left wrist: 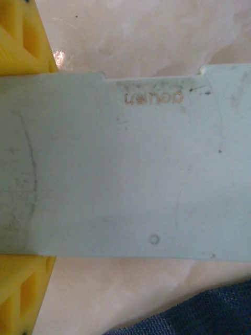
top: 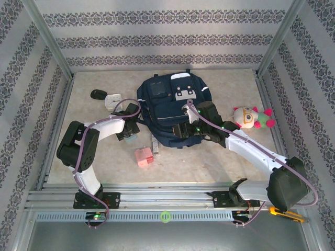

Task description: Pack the student bag

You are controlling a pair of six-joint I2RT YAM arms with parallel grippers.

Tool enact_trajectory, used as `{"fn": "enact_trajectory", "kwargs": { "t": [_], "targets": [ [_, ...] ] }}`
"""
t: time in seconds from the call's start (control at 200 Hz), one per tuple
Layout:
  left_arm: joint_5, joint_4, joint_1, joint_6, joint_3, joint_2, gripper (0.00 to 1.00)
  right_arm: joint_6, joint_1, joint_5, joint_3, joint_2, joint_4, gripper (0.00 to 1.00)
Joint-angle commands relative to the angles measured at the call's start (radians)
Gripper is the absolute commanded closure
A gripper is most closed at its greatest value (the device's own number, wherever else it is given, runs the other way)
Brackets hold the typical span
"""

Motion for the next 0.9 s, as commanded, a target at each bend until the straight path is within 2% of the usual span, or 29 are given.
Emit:
{"fn": "enact_trajectory", "kwargs": {
  "t": [0.0,0.19,0.27,0.37,0.47,0.58,0.739,0.819,0.894],
  "targets": [
    [0.037,0.050,-0.002,0.022,-0.020,-0.031,0.46,-0.018,0.013,0.002,-0.002,-0.024,-0.011,0.44],
    [0.043,0.023,-0.003,0.088,-0.066,-0.169,0.52,-0.006,0.012,-0.016,0.012,-0.022,0.002,0.44],
    [0.059,0.033,-0.001,0.154,-0.099,-0.255,0.53,0.006,0.010,-0.018,0.017,-0.025,0.010,0.44],
    [0.096,0.066,-0.003,0.275,-0.142,-0.376,0.60,0.032,0.003,-0.028,0.022,-0.028,0.030,0.44],
    [0.148,0.122,-0.003,0.452,-0.190,-0.484,0.66,0.075,-0.013,-0.056,0.025,-0.029,0.059,0.44],
    [0.340,0.163,-0.002,0.801,-0.208,-0.574,0.68,0.152,-0.039,-0.083,0.041,-0.028,0.079,0.44],
    [0.578,0.096,-0.003,1.207,-0.206,-0.627,0.69,0.255,-0.068,-0.161,0.072,-0.025,0.134,0.41],
    [0.590,0.090,-0.003,1.304,-0.208,-0.629,0.70,0.309,-0.066,-0.175,0.090,-0.027,0.155,0.34],
    [0.609,0.081,-0.004,1.355,-0.198,-0.624,0.71,0.361,-0.068,-0.186,0.102,-0.026,0.156,0.31]
  ]
}}
